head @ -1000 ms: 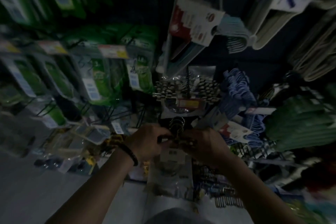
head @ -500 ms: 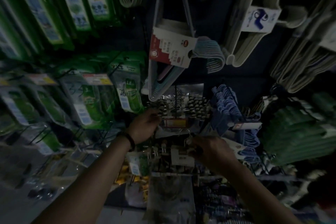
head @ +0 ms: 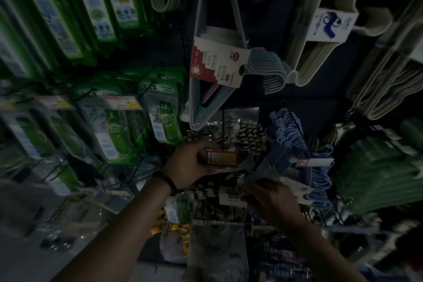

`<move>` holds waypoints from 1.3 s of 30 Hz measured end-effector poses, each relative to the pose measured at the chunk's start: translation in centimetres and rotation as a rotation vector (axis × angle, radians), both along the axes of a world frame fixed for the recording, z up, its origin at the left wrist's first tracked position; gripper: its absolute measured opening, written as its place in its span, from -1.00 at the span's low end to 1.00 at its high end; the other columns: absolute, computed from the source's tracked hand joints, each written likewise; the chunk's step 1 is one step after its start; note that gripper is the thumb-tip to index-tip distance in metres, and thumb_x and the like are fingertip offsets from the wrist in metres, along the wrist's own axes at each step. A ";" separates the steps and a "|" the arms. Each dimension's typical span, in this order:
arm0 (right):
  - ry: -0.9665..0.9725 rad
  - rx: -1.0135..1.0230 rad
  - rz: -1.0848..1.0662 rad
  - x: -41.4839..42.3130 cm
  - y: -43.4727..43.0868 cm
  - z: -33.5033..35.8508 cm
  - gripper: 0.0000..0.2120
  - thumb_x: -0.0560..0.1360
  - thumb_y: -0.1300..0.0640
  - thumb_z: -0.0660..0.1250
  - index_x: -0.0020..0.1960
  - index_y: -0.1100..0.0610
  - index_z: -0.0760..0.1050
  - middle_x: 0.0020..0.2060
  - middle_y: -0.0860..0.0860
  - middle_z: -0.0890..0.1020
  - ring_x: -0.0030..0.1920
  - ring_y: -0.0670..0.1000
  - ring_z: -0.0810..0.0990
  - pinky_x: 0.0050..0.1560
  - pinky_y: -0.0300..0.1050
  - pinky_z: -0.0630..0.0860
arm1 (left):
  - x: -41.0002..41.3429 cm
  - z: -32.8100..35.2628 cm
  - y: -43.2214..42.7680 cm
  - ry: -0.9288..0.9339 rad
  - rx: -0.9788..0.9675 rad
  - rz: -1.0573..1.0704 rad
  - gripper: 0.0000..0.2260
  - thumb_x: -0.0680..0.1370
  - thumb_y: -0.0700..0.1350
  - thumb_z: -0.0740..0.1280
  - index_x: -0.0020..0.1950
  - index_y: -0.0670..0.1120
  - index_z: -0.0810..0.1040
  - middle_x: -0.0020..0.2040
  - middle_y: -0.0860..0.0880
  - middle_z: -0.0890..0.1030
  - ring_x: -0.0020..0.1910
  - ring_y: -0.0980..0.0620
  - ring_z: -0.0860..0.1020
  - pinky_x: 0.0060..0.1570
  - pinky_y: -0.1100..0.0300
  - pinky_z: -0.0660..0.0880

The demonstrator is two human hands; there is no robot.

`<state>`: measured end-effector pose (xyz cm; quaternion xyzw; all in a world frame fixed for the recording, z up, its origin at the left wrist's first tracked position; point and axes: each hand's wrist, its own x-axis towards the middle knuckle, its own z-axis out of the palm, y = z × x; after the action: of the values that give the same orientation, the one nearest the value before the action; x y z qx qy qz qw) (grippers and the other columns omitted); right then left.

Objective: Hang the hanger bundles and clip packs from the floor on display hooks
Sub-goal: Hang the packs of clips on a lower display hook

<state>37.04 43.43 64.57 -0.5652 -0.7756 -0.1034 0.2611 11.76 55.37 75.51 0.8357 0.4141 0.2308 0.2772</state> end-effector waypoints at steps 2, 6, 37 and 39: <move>-0.010 0.028 0.021 0.1 0.3 -0.6 -0.81 0.56 -0.07 0.44 0.01 0.04 0.65 -0.19 0.00 0.67 -0.24 0.08 0.62 -0.36 -0.07 0.51 | -0.1 0.2 -0.1 0.047 0.027 -0.044 -0.51 0.52 -0.12 0.57 0.42 0.09 0.57 0.07 0.25 0.64 0.04 0.37 0.59 0.10 0.52 0.46; 0.001 0.040 0.065 0.4 1.2 -0.9 -0.85 0.57 -0.05 0.46 0.02 0.01 0.60 -0.15 0.00 0.67 -0.19 0.10 0.64 -0.33 -0.01 0.57 | -0.4 0.2 -0.3 0.093 -0.008 -0.087 -0.67 0.73 -0.02 0.25 0.50 0.12 0.51 0.21 0.21 0.62 0.08 0.32 0.58 0.04 0.47 0.49; 0.073 0.006 -0.084 -0.9 13.7 0.9 -0.74 0.28 0.20 0.65 -0.06 0.12 0.73 -0.06 0.16 0.67 0.04 0.31 0.66 0.08 0.19 0.64 | -0.2 0.3 -0.1 -0.285 -0.174 0.149 -0.59 0.76 0.03 0.10 0.10 -0.05 0.74 0.08 0.13 0.74 0.09 0.29 0.64 0.17 0.33 0.53; 0.205 0.075 -0.112 0.0 14.1 0.2 -0.80 0.44 0.15 0.45 0.05 0.15 0.69 0.04 0.18 0.63 0.14 0.32 0.60 0.20 0.23 0.56 | -0.5 -1.3 1.0 -0.241 -0.149 0.242 -0.67 0.77 0.00 0.13 0.22 -0.04 0.68 0.21 0.04 0.71 0.24 0.07 0.63 0.30 0.16 0.51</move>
<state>37.06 57.50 64.76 -0.6051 -0.7077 -0.0883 0.3538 11.25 56.40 74.23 0.7231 0.4915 0.3298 0.3560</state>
